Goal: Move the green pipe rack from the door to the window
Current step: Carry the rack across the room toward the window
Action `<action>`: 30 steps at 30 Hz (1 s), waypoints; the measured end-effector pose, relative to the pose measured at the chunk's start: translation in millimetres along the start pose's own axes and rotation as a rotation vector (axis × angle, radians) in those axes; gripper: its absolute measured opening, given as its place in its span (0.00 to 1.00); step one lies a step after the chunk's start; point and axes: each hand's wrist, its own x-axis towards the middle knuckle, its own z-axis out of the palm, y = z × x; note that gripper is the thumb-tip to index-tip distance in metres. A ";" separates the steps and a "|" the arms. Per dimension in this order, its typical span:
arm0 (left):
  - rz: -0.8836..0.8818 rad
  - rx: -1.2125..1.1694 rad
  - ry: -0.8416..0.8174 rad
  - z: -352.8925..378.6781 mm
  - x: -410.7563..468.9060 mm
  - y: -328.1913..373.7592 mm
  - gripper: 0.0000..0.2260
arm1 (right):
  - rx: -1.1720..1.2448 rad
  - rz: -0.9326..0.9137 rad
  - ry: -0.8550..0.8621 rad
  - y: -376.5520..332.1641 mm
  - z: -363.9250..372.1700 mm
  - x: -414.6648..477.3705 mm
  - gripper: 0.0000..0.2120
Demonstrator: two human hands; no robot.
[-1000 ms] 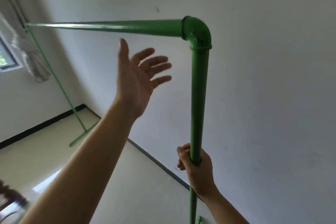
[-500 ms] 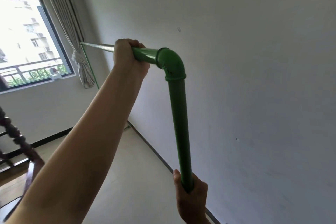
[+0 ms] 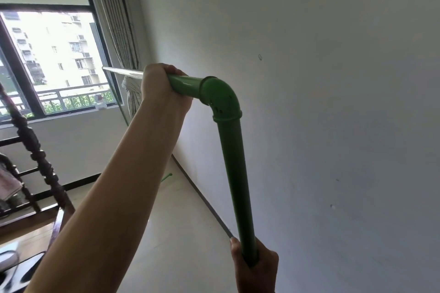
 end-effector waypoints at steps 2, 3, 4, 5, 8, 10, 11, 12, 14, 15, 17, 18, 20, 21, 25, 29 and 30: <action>0.002 -0.043 0.029 -4.6 9.6 8.8 0.13 | 0.008 -0.022 -0.012 -1.2 8.0 4.5 0.18; 0.004 -0.070 0.039 -6.9 14.0 12.8 0.12 | 0.008 -0.029 -0.012 -1.0 13.0 7.5 0.23; 0.008 -0.098 0.048 -10.0 19.0 17.0 0.12 | 0.006 -0.027 -0.023 -1.2 18.4 10.2 0.25; 0.014 -0.118 0.056 -13.9 24.7 21.3 0.11 | 0.002 -0.023 -0.044 -1.8 24.3 12.6 0.26; 0.031 -0.142 0.076 -27.8 44.9 36.1 0.09 | 0.010 -0.008 -0.087 -2.8 45.0 20.3 0.24; 0.051 -0.122 0.080 -37.9 56.4 46.1 0.09 | 0.022 0.007 -0.110 -2.9 61.1 23.6 0.24; 0.065 -0.111 0.078 -42.1 61.4 51.2 0.09 | 0.034 0.012 -0.119 -3.6 70.6 25.5 0.25; 0.078 -0.104 0.073 -46.0 66.8 56.3 0.09 | 0.051 0.012 -0.118 -4.4 80.8 27.8 0.26; 0.091 -0.095 0.066 -55.1 79.9 66.5 0.10 | 0.076 0.008 -0.116 -5.0 101.7 32.4 0.28; 0.094 -0.084 0.058 -60.4 87.6 71.7 0.12 | 0.084 0.009 -0.122 -3.9 111.8 34.8 0.28; 0.099 -0.036 0.049 -71.0 104.2 79.2 0.17 | 0.086 0.028 -0.138 2.6 130.7 41.0 0.27; 0.103 -0.007 0.047 -76.4 112.1 81.5 0.18 | 0.082 0.042 -0.152 6.5 139.7 44.5 0.25; 0.116 0.036 0.033 -84.9 125.9 85.1 0.17 | 0.060 0.058 -0.181 13.0 157.4 50.9 0.21; 0.119 0.057 0.031 -89.0 134.0 86.8 0.15 | 0.049 0.063 -0.186 16.5 166.3 54.2 0.20; 0.086 0.224 0.011 -107.4 166.1 82.8 0.05 | 0.035 0.085 -0.175 28.2 195.3 68.8 0.21; 0.282 0.565 0.153 -120.6 204.8 62.2 0.28 | 0.059 0.092 -0.219 42.2 211.3 87.8 0.22; 0.449 0.650 0.247 -122.6 214.2 59.1 0.35 | 0.072 0.076 -0.242 44.6 215.0 93.0 0.23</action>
